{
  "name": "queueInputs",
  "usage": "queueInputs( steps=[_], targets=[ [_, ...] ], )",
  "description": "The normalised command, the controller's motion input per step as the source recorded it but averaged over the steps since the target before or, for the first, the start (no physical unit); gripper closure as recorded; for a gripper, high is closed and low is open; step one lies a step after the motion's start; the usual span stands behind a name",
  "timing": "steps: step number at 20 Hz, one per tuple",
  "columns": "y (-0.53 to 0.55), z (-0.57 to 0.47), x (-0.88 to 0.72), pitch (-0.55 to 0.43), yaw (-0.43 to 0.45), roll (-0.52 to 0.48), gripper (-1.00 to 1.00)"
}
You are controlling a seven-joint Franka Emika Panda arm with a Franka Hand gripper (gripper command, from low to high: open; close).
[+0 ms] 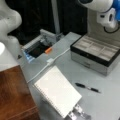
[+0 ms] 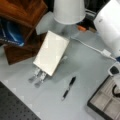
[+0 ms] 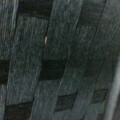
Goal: Open the box. Pick up the pen. Place the pen in the box. Pick up the book. Place the book on the shelf.
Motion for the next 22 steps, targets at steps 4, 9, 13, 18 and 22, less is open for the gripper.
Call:
queueInputs(
  steps=[4, 9, 13, 18, 22],
  targets=[
    [0.23, 0.02, 0.18, 0.083, -0.143, 0.066, -1.00],
    [0.14, 0.05, 0.15, 0.074, -0.149, 0.036, -1.00],
    [0.12, 0.06, 0.13, 0.072, -0.138, 0.016, -1.00],
    [0.12, 0.04, 0.14, 0.060, -0.099, 0.006, -1.00],
    [0.02, 0.06, 0.11, 0.079, 0.005, -0.051, -1.00]
  ],
)
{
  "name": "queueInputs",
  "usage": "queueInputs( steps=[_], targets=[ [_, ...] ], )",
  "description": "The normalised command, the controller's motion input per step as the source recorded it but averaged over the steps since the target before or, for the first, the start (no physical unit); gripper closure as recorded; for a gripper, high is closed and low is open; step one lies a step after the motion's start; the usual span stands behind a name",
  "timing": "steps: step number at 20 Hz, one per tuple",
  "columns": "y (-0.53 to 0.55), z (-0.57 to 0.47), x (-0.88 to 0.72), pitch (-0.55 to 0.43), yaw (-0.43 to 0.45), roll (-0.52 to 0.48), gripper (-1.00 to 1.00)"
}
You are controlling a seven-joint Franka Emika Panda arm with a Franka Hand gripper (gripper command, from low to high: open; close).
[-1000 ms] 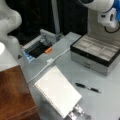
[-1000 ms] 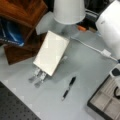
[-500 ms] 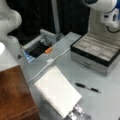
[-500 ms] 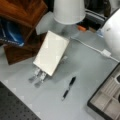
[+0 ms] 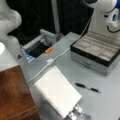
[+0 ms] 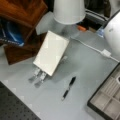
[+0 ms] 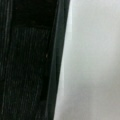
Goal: Open the box. Pick up the pen. Place the pen in the box. Pick up the book. Place the book on the shelf.
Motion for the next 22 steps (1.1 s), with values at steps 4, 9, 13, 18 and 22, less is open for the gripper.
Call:
queueInputs(
  steps=[4, 9, 13, 18, 22],
  targets=[
    [-0.20, 0.09, 0.05, 0.073, 0.176, -0.092, -1.00],
    [-0.54, 0.09, -0.01, 0.100, 0.271, -0.157, -1.00],
    [-0.66, 0.05, 0.00, 0.117, 0.274, -0.230, -1.00],
    [-0.50, 0.01, 0.03, 0.116, 0.235, -0.288, -1.00],
    [-0.43, 0.01, 0.00, 0.129, 0.187, -0.411, -1.00]
  ],
)
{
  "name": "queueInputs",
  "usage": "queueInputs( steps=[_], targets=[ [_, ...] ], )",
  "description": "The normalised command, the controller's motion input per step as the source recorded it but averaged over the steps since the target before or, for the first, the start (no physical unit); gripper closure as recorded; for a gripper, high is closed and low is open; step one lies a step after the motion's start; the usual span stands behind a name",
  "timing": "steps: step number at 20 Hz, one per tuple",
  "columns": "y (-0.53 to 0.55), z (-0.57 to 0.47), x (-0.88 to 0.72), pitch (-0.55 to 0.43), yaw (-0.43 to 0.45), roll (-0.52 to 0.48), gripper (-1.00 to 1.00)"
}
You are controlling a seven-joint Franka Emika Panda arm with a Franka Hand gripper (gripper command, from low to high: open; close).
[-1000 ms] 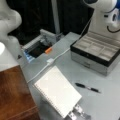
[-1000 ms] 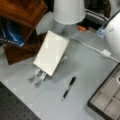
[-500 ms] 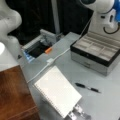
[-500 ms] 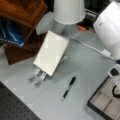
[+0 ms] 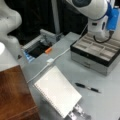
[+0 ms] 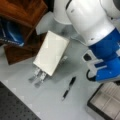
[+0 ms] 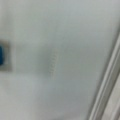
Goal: Open the box. Pick up the pen. Place the pen in the box. Pick up the book. Place the book on the shelf.
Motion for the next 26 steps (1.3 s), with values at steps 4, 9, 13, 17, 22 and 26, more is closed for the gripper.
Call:
queueInputs(
  steps=[4, 9, 13, 17, 22, 26],
  targets=[
    [-0.42, 0.02, -0.02, 0.093, 0.111, -0.495, -1.00],
    [-0.34, -0.10, -0.08, 0.035, 0.019, -0.602, -1.00],
    [-0.30, -0.17, -0.11, 0.050, -0.044, -0.560, -1.00],
    [-0.31, -0.24, -0.13, 0.028, 0.002, -0.559, -1.00],
    [-0.33, -0.32, -0.13, -0.045, 0.076, -0.468, -1.00],
    [-0.32, -0.30, -0.06, -0.130, 0.059, -0.291, -1.00]
  ],
)
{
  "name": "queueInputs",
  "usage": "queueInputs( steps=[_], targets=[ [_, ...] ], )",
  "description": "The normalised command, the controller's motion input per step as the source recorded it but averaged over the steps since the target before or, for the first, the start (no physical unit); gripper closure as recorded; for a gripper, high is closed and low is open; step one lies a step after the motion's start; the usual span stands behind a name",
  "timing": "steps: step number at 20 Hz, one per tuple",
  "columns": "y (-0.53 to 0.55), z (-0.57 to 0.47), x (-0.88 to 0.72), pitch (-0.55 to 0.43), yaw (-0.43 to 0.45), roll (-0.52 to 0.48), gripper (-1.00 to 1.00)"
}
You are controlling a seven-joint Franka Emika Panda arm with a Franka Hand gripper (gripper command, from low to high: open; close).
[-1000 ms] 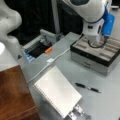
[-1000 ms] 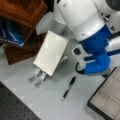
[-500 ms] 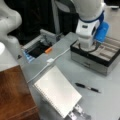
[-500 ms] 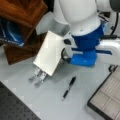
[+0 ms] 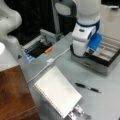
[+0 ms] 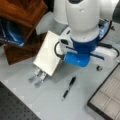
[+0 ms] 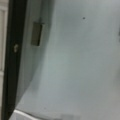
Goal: Open the box. Pick up the pen. Place the pen in the box. Pick up the book. Place the book on the shelf.
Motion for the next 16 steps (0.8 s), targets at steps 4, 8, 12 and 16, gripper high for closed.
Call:
queueInputs(
  steps=[4, 8, 12, 16],
  targets=[
    [-0.26, -0.25, -0.01, -0.162, 0.049, -0.255, -1.00],
    [-0.22, -0.26, 0.03, -0.219, 0.056, -0.223, -1.00],
    [-0.17, -0.29, 0.04, -0.206, 0.131, -0.201, -1.00],
    [-0.07, -0.19, 0.04, -0.132, 0.215, -0.183, -1.00]
  ],
)
